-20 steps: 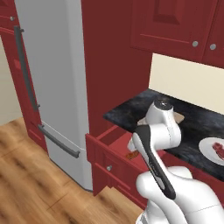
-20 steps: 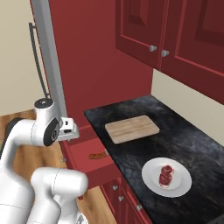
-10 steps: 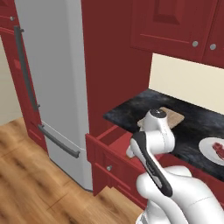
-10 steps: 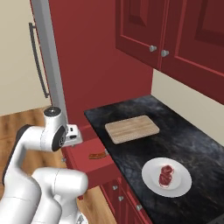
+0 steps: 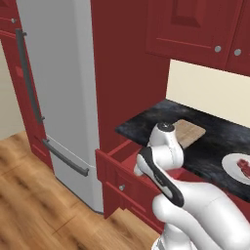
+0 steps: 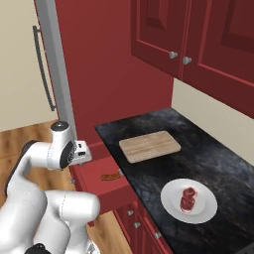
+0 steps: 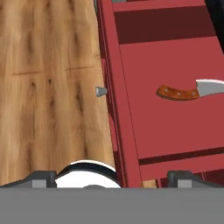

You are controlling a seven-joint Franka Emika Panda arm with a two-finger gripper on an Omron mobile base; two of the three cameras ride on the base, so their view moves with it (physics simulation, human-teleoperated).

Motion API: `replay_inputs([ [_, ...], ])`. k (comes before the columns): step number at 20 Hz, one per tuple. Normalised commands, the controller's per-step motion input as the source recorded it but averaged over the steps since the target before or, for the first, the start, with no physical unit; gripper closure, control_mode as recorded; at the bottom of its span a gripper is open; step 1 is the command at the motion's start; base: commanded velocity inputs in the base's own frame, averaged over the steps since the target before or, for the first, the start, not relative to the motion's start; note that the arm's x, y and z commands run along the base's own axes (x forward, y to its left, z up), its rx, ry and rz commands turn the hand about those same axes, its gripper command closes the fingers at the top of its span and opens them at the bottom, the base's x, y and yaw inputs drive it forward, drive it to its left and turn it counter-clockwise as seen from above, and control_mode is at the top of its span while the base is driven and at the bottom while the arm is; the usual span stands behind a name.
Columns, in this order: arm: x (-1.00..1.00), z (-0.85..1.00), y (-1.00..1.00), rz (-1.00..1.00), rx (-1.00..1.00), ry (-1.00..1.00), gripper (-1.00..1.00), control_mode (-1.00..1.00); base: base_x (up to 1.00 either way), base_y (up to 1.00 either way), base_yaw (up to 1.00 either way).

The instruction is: Pick up the knife from the drawer and place it on the cutting board. Then place the meat from the plate to the cutting board.

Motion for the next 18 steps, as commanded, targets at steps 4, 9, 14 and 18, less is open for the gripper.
replay_inputs([
  [4, 0.26, -0.45, 0.19, 0.00, -0.02, 0.01, -1.00, -1.00, 0.00, 0.00, 0.00],
  [9, 0.25, -0.52, 0.13, 0.01, 0.00, 0.02, -1.00, -1.00, 0.00, 0.00, 0.00],
  [14, 0.19, -0.50, 0.00, 0.04, 0.00, 0.03, -1.00, -1.00, 0.00, 0.00, 0.00],
  [18, 0.26, -0.41, 0.00, 0.06, 0.00, 0.02, -1.00, -1.00, 0.00, 0.00, 0.00],
])
